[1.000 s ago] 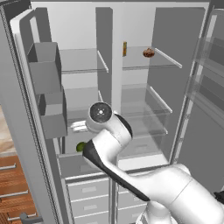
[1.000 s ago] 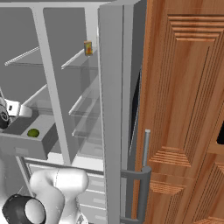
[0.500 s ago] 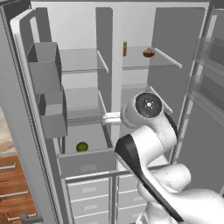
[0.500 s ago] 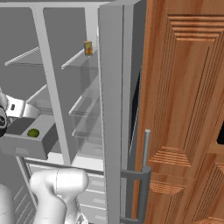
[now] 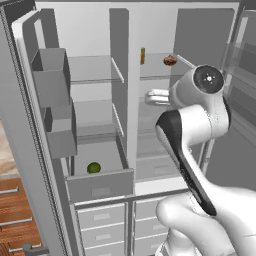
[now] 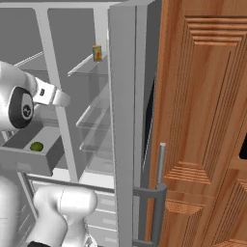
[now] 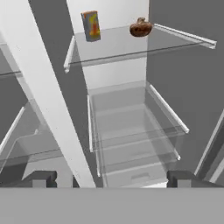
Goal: Take the mushroom and lime from the fridge shelf and place them in the freezer drawer to begin freezing them.
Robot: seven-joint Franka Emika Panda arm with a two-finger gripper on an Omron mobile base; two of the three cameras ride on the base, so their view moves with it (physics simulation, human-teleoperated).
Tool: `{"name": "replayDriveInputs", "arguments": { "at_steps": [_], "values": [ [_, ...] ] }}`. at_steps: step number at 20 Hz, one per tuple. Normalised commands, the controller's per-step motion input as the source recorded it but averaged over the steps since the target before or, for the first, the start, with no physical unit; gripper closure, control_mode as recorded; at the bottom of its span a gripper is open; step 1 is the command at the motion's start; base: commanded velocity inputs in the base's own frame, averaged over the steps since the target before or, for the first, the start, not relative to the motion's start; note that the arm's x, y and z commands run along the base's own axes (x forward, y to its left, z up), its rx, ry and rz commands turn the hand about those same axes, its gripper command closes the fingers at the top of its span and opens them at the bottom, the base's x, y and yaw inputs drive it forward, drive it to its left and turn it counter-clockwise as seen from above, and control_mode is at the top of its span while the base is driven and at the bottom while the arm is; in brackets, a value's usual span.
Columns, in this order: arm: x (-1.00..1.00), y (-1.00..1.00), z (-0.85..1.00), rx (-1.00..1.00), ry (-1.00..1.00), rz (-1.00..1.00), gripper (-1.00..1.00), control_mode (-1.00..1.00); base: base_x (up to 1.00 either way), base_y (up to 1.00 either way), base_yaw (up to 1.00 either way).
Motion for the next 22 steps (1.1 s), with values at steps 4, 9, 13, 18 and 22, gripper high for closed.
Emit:
{"name": "replayDriveInputs", "arguments": {
  "at_steps": [4,9,13,18,22],
  "values": [
    [0.7,-0.72,0.8,0.06,0.01,-0.07,-1.0,-1.0,0.0,0.0,0.0],
    [0.64,-0.92,0.15,0.02,0.0,0.0,-1.0,-1.0,0.0,0.0,0.0],
    [0.94,-0.62,0.0,0.0,0.0,0.0,-1.0,-1.0,0.0,0.0,0.0],
    [0.95,-0.01,0.0,0.0,0.0,0.0,-1.0,-1.0,0.0,0.0,0.0],
    [0.75,-0.01,-0.01,0.0,0.0,0.0,-1.0,-1.0,0.0,0.0,0.0]
  ]
}}
